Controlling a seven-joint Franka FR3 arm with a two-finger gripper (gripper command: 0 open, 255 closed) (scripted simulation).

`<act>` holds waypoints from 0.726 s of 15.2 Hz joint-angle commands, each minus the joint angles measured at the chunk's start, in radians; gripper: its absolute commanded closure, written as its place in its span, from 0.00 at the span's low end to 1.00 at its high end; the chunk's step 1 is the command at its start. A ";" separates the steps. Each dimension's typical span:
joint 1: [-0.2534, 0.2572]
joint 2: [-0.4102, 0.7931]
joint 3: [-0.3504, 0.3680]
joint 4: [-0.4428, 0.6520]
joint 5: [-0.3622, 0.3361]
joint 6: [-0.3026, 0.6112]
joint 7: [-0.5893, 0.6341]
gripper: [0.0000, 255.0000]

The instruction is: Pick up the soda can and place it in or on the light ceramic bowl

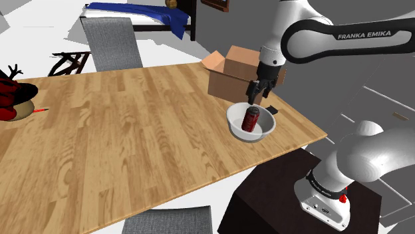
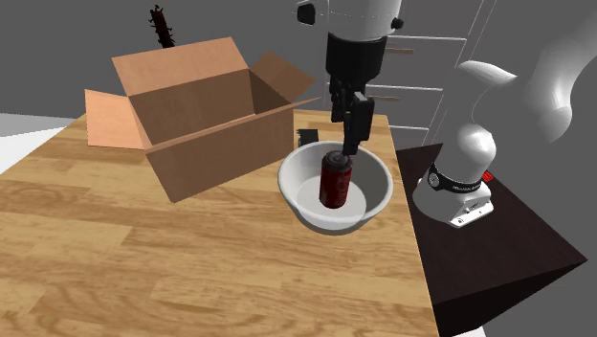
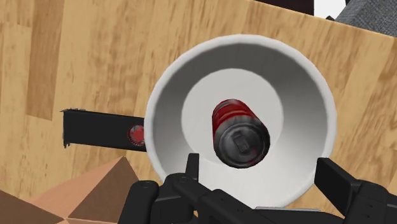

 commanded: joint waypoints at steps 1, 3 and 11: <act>0.000 -0.005 -0.001 0.048 -0.001 -0.053 0.001 0.00; -0.001 -0.005 -0.004 0.108 -0.003 -0.113 0.001 0.00; -0.001 -0.005 -0.004 0.108 -0.003 -0.113 0.001 0.00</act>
